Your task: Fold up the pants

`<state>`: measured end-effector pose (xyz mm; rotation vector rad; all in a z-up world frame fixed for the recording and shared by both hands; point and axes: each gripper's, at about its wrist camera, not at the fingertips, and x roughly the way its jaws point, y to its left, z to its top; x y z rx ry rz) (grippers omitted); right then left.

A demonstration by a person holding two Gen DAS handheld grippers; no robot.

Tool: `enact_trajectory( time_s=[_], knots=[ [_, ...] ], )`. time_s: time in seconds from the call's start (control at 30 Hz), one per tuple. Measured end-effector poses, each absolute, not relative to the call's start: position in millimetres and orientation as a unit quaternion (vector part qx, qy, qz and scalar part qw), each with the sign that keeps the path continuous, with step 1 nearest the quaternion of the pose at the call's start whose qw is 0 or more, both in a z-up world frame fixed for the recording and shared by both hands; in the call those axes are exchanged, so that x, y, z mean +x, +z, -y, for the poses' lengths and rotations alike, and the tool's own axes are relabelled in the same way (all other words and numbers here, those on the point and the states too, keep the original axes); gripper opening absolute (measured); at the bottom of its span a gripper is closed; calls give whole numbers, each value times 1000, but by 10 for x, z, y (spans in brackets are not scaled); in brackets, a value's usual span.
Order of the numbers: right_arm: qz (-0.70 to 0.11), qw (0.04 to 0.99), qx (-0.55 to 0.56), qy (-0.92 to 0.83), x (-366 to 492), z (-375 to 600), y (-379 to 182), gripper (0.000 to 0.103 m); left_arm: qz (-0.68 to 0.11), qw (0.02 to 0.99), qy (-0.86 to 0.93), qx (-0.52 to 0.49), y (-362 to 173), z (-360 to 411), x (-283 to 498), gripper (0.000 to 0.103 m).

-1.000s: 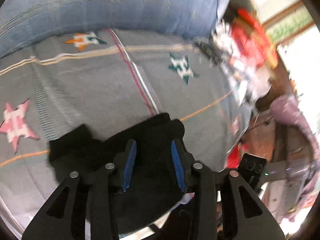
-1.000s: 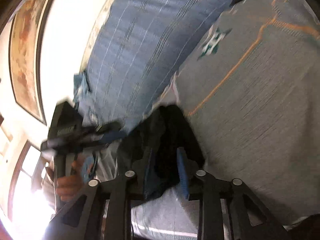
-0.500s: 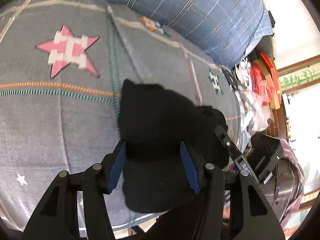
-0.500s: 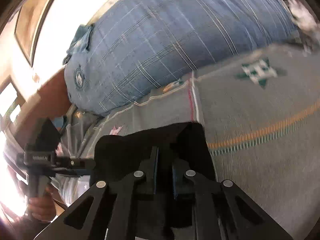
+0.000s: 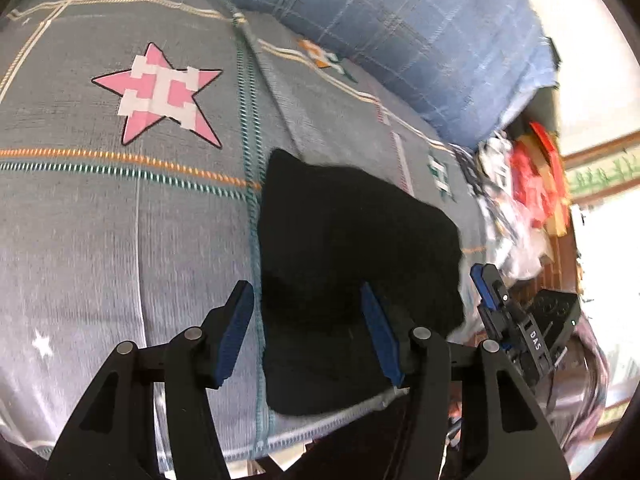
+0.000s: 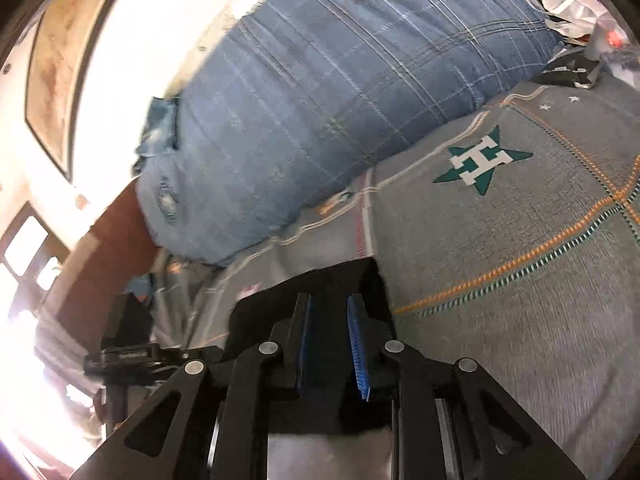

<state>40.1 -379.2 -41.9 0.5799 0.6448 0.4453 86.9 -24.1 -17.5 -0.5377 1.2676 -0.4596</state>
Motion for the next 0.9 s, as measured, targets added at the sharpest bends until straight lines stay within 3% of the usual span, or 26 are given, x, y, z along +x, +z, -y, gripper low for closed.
enact_trajectory(
  time_s=[0.17, 0.27, 0.37, 0.43, 0.5, 0.7, 0.9],
  knots=[
    [-369, 878, 225, 208, 261, 3567, -723, 20, -584, 763, -196, -195, -281, 460, 736, 56],
    [-371, 862, 279, 204, 286, 3676, -793, 18, -589, 767, -189, -172, -339, 543, 701, 56],
    [-342, 867, 301, 202, 209, 3842, -618, 25, -582, 765, -207, -185, -192, 467, 670, 56],
    [-338, 865, 311, 201, 210, 3915, -578, 46, -567, 773, -211, -193, -87, 396, 670, 59],
    [-340, 865, 314, 192, 229, 3947, -583, 52, -554, 789, -191, -182, -11, 380, 684, 64],
    [-363, 852, 325, 194, 352, 3861, -730, 52, -522, 842, -95, -98, 51, 584, 669, 65],
    [-370, 854, 312, 190, 387, 3867, -727, 53, -515, 850, -78, -76, 47, 606, 679, 65]
  ],
)
